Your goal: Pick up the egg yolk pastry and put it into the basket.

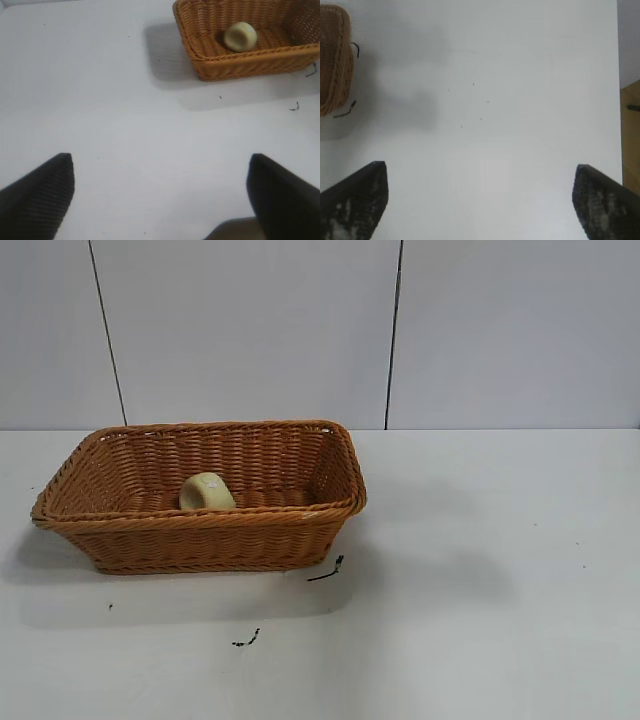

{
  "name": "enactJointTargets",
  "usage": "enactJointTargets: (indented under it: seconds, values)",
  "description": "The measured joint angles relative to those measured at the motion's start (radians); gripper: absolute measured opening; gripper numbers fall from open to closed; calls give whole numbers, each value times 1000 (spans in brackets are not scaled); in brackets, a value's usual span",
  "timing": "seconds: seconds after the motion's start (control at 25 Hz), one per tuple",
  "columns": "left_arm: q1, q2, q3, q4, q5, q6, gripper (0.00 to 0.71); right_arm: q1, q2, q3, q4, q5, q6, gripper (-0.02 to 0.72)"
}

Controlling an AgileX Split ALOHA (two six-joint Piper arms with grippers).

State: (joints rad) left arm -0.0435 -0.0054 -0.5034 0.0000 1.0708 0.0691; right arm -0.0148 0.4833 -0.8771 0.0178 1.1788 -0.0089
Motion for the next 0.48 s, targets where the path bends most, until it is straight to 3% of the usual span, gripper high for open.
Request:
enactJointTargets:
  seconds: [0.24,0.48]
  values:
    - [0,0,0,0,0,0,696,0,-330,259,0,-117,-2,693]
    - [0,0,0,0,0,0,696,0,-425,388,11,-130,9,693]
